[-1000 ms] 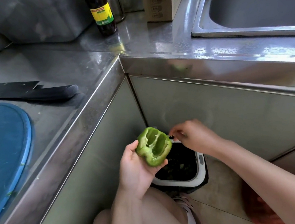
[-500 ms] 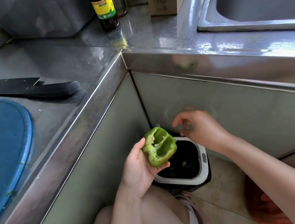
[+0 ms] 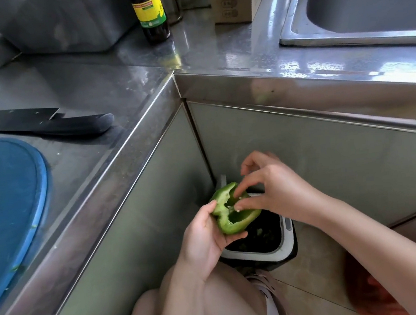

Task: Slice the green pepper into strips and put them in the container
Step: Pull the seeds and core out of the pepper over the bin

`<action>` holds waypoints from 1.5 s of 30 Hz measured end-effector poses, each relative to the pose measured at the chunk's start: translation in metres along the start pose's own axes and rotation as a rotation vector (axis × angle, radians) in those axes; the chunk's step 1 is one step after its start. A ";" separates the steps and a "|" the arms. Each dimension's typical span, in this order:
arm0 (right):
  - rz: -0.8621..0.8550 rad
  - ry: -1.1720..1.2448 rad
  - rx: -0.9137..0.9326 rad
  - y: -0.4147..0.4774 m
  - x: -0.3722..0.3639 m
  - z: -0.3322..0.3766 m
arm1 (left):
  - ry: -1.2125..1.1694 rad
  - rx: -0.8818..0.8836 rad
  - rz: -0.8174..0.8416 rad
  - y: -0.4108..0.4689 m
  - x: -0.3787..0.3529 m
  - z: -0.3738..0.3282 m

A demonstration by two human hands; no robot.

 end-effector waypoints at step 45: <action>0.159 0.046 -0.340 0.002 -0.095 -0.079 | -0.045 0.065 -0.258 -0.001 0.015 0.003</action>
Point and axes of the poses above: each hand's wrist, its own y-axis towards the middle knuckle, its own x-axis out of the back of the hand, z = x × y, the point moved 5 cm from there along y, towards the middle knuckle, and after that the axes turned 7 degrees about x, right-handed, at the moved point
